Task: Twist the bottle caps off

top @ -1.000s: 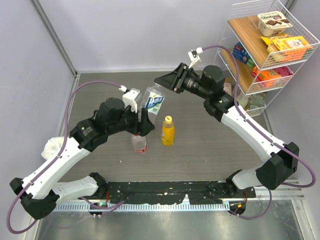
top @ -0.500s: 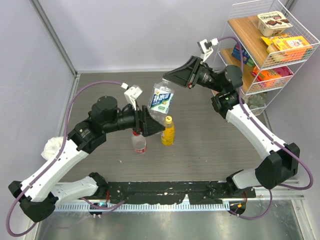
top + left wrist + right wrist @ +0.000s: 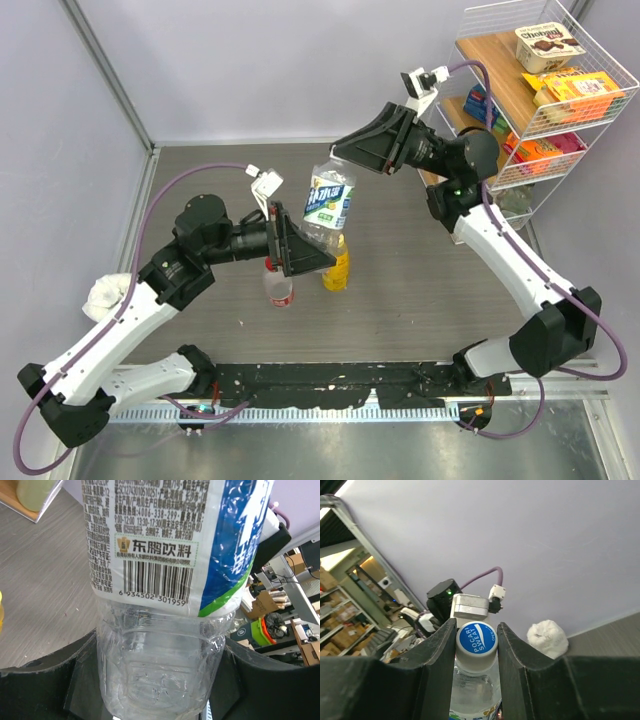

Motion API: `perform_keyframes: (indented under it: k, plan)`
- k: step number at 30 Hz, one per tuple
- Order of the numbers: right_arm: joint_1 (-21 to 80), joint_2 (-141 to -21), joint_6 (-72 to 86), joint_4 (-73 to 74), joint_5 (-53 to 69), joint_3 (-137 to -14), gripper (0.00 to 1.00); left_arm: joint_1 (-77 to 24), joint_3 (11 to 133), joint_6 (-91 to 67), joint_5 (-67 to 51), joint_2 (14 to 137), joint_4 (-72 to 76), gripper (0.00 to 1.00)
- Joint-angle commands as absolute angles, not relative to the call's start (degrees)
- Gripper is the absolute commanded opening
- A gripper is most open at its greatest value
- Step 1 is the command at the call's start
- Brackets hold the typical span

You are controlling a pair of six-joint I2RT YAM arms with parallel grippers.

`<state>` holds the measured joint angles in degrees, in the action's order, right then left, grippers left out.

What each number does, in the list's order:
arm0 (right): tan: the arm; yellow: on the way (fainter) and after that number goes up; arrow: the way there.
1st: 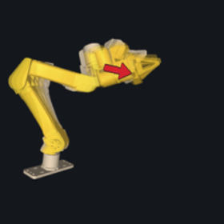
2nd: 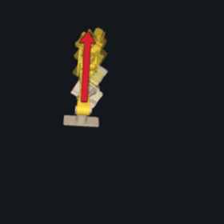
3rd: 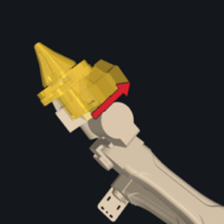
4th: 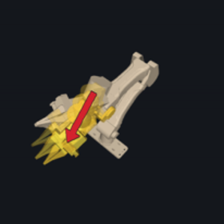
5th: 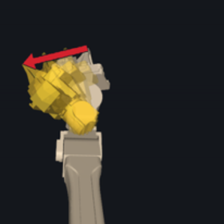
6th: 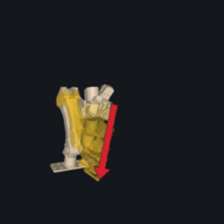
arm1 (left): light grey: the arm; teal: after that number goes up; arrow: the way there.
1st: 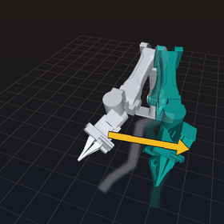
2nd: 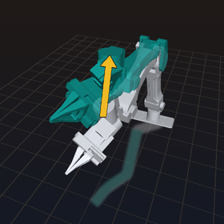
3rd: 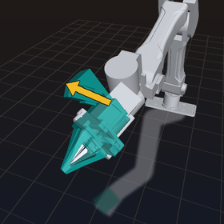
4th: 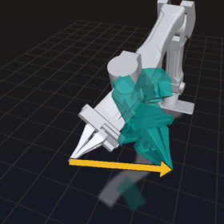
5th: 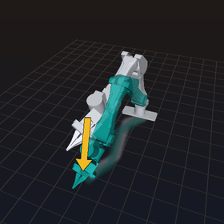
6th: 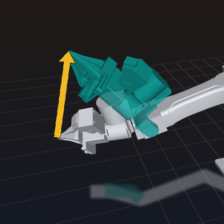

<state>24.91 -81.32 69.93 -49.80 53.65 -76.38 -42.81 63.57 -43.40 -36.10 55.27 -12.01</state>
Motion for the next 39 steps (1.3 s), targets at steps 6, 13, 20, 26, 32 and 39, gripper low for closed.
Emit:
perform_keyframes:
  k: [6,13,20,26,32,39]
  plan:
    - [24.7,-77.0,50.2,-20.2,48.7,-81.6,0.85,-43.1,64.6,-40.2,-33.8,54.9,-10.1,0.18]
    - [24.3,-77.9,46.6,-8.5,43.4,-87.1,0.99,-43.1,65.2,-36.8,-30.3,54.7,-14.9,0.18]
    - [24.1,-78.6,46.2,-2.4,39.2,-89.5,0.99,-43.1,67.7,-31.9,-24.0,55.2,-24.2,0.17]
    - [24.5,-81.2,40.7,13.4,30.0,-97.4,0.99,-43.1,70.7,-28.6,-13.4,56.5,-32.4,0.16]
    - [28.9,-83.9,34.9,25.7,18.9,-105.4,0.99,-43.2,73.0,-26.2,-6.3,58.5,-36.6,0.14]
    - [37.4,-88.2,32.3,35.1,1.2,-114.1,0.99,-43.2,75.8,-25.8,3.2,61.7,-41.1,0.1]
